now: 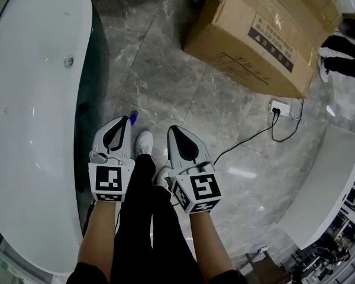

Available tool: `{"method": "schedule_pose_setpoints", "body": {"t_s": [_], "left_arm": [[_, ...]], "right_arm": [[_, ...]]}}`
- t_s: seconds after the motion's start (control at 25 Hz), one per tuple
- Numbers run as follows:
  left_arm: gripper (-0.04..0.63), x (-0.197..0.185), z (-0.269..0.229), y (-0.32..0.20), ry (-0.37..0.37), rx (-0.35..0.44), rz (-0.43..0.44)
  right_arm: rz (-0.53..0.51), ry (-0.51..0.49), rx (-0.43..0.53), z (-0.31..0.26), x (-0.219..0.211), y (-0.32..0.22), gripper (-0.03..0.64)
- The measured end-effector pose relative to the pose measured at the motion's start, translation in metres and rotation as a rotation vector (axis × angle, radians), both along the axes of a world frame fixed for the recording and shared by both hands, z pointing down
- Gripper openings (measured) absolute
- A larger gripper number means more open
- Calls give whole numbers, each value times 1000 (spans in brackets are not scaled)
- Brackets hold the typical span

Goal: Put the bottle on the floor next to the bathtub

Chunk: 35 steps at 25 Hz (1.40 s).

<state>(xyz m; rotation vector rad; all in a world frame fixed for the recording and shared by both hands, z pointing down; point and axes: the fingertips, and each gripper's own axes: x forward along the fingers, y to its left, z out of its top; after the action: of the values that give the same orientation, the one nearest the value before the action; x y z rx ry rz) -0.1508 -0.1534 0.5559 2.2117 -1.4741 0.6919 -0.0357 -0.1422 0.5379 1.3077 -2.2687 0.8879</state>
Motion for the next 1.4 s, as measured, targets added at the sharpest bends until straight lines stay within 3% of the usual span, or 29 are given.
{"method": "schedule_pose_setpoints", "body": {"t_s": [0.92,1.4], "left_arm": [[0,7,-155,13,-26,119,-31],[0,24,-254,31,-35,259,-17]], "right_arm": [[5,-50,187,-157,16,-10,23],[23,-70,293,-241,33,17,23]]}}
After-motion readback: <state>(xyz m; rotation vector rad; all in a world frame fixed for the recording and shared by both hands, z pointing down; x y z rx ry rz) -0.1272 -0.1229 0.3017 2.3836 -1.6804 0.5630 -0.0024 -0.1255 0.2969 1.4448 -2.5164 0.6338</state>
